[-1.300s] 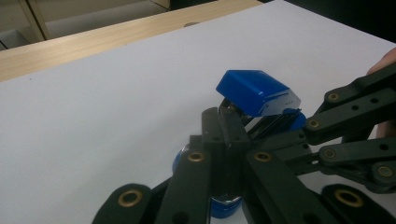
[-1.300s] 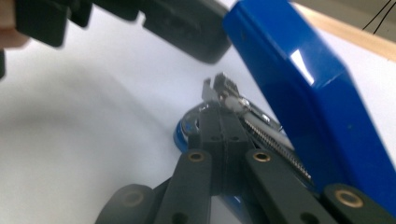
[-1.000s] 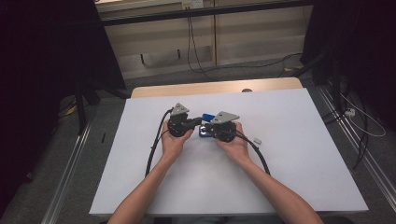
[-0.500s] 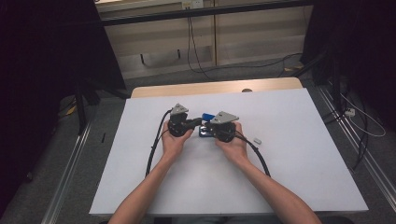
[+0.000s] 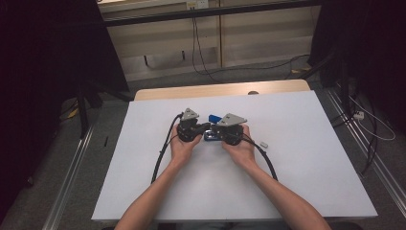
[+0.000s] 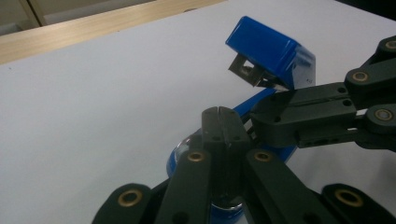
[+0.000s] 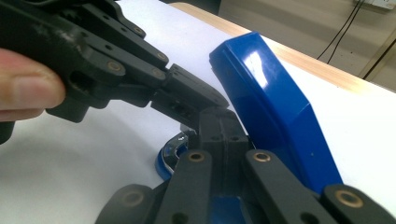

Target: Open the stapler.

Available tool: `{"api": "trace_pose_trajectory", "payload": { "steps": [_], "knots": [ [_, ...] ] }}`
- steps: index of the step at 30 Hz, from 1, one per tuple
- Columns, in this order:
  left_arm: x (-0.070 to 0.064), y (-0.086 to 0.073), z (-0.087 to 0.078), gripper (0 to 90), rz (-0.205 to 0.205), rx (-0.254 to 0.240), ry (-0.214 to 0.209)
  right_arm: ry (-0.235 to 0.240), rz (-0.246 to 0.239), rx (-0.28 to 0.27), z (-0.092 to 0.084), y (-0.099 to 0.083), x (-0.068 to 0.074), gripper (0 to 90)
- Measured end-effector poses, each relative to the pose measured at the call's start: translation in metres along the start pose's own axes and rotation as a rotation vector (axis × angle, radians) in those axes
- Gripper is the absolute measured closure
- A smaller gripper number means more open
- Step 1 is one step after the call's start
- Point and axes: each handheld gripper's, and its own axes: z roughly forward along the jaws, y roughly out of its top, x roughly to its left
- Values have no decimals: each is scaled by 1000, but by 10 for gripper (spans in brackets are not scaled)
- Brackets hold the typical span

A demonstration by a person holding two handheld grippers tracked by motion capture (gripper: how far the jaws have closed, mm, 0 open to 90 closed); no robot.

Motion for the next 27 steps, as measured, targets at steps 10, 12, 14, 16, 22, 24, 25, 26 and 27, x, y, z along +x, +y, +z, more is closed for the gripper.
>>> {"api": "trace_pose_trajectory", "payload": {
  "steps": [10, 12, 14, 16, 22, 24, 25, 26, 27],
  "knots": [
    [2, 1, -2, 900, -8, -6, -5, -4, 12, -1, 2, -2, -3, 900],
    [2, 0, -2, 900, -9, -5, -6, -3, 13, -1, 2, -2, -2, 900],
    [1, 1, -3, 900, 0, 0, -1, -3, 14, 0, 2, -2, -2, 900],
    [2, 1, -3, 900, 0, -2, -1, -4, 13, 0, 2, -2, -2, 900],
    [3, 1, -5, 900, -4, 3, -2, -3, 17, -2, 3, -2, -3, 900],
    [2, 1, -5, 900, 10, 6, 4, -4, 18, -2, 3, -3, -2, 900],
    [1, 2, -5, 900, 17, 6, 6, -3, 19, -2, 3, -3, -3, 900],
    [1, 2, -5, 900, 16, 7, 7, -3, 18, -2, 3, -3, -2, 900],
    [2, 2, -4, 900, 14, 8, 6, -4, 17, -3, 3, -2, -2, 900]
  ]
}}
